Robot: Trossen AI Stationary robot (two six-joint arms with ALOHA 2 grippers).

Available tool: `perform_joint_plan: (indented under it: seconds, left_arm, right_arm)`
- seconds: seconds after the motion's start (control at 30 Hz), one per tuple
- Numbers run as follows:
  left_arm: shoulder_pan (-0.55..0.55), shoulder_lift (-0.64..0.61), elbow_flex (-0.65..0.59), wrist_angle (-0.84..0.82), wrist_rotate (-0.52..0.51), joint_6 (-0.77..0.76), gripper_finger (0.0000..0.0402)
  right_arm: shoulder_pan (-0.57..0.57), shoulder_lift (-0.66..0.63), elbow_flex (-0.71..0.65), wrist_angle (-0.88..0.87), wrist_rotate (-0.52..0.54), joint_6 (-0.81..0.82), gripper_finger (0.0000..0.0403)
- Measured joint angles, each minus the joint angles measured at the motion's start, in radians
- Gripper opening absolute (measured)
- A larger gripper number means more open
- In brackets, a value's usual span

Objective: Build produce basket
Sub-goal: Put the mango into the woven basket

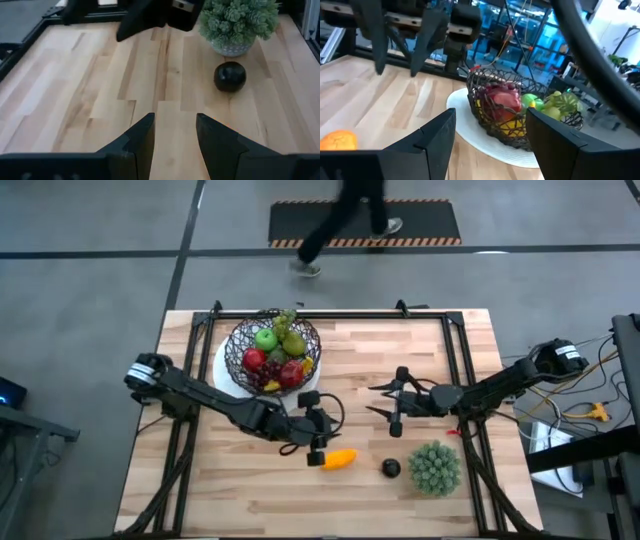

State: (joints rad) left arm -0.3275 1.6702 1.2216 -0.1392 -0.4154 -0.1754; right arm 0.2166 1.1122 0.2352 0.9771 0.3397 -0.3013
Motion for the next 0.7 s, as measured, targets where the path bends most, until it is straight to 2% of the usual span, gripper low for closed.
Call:
perform_joint_plan:
  seconds: [0.2,0.37,0.53,0.7]
  left_arm:
    - [-0.001,0.061,0.057,-0.006,0.088,-0.062,0.0134]
    - [-0.001,0.073,0.059,-0.026,0.165,-0.199,0.0184]
    - [-0.006,0.076,0.053,-0.039,0.152,-0.232,0.0236]
    - [-0.008,0.111,0.061,-0.043,0.125,-0.239,0.0242]
  right_arm:
    - [-0.001,-0.003,-0.021,0.024,0.0,-0.032,0.0226]
    - [0.001,-0.034,-0.008,0.003,0.0,-0.051,0.0226]
    - [0.006,-0.098,0.0,-0.091,0.0,-0.049,0.0226]
    - [0.006,-0.169,-0.002,-0.142,0.0,-0.038,0.0226]
